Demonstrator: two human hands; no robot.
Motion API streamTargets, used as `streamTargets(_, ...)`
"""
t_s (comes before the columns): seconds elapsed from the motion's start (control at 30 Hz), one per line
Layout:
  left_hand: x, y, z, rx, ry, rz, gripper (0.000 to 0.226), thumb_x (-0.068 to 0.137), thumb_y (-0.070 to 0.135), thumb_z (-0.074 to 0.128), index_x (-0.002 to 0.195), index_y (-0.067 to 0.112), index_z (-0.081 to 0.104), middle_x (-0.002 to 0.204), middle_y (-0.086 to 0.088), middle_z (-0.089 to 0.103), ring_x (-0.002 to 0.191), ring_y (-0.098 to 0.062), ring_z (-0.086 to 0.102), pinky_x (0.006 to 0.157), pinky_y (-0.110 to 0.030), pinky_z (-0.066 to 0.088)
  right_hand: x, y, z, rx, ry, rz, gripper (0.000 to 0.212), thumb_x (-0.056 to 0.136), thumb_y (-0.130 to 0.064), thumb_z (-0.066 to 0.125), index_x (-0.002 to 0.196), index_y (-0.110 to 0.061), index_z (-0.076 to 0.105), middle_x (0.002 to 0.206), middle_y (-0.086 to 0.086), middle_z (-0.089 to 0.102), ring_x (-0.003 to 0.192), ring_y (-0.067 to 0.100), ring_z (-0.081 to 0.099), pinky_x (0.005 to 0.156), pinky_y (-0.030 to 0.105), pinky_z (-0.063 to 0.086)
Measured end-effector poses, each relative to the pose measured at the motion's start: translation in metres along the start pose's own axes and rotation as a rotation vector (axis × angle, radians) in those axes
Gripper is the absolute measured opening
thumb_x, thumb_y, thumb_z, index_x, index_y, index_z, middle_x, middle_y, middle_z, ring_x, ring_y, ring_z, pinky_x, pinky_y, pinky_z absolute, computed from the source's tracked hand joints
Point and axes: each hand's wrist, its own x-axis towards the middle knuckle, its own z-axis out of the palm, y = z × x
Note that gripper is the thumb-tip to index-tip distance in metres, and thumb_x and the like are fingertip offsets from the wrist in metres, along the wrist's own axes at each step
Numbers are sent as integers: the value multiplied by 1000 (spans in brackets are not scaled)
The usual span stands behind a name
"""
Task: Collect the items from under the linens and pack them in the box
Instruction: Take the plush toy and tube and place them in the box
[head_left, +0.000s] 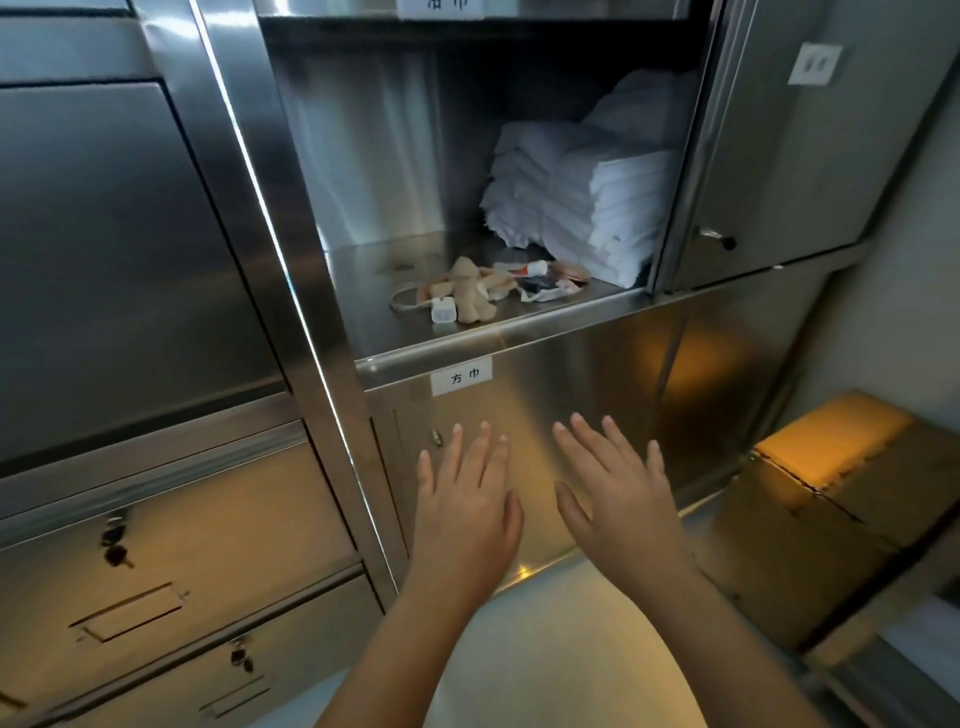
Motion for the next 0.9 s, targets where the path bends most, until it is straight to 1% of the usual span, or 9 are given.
streamTargets(0.13,33,-4,23,-9,-35,25,54,97,31,37,147,20,21,156,0,15,144,-20,0,108,-40,-11,23,24,12,2,2,14,55,84,-23,66,135,-17,47,140,6,47,134,31,35,106,56,19)
streamTargets(0.23,69,-11,42,-24,-31,41,54,98,34,31,148,22,13,157,2,7,143,-17,-7,106,-37,-16,53,38,22,-26,-6,23,54,91,-29,56,141,-22,37,148,1,36,140,25,24,107,47,5)
streamTargets(0.33,109,-25,56,-35,-21,64,54,98,33,31,148,21,13,157,0,8,143,-17,-5,106,-36,-15,93,46,32,-30,-15,22,54,93,-30,50,144,-24,31,151,-1,29,142,22,17,110,47,4)
streamTargets(0.53,184,-63,66,-55,41,41,50,93,23,47,141,13,36,150,-7,31,142,-26,16,108,-44,-3,176,46,52,-40,24,-10,54,85,-22,64,136,-16,46,141,6,45,134,31,36,105,56,19)
streamTargets(0.63,209,-82,77,-32,39,20,51,94,25,45,142,16,34,152,-5,27,143,-24,12,109,-42,-4,203,48,71,-30,-11,-27,55,93,-29,51,144,-23,31,151,-1,29,142,23,18,109,46,2)
streamTargets(0.67,215,-87,80,-33,38,11,51,93,25,46,142,15,34,152,-6,28,143,-24,13,109,-42,-4,211,50,77,-27,-15,-41,55,93,-30,50,144,-24,30,152,-1,27,143,22,15,110,46,2)
streamTargets(0.73,224,-95,83,-39,24,-7,51,92,23,49,141,13,36,150,-7,31,142,-27,17,108,-44,-3,225,52,86,-12,-30,-58,55,90,-26,56,141,-20,37,149,3,34,141,26,22,110,53,10)
streamTargets(0.8,234,-102,86,-14,-3,-36,53,94,26,45,144,16,30,153,-4,25,143,-24,10,107,-41,-9,239,53,92,6,-18,-68,55,86,-22,63,137,-16,44,144,8,42,137,31,30,107,58,18)
streamTargets(0.9,249,-115,96,21,5,-59,55,95,29,38,146,21,21,156,1,13,143,-19,-1,106,-37,-16,262,57,104,1,-59,-101,54,92,-31,52,143,-22,34,151,2,30,141,24,19,111,52,8)
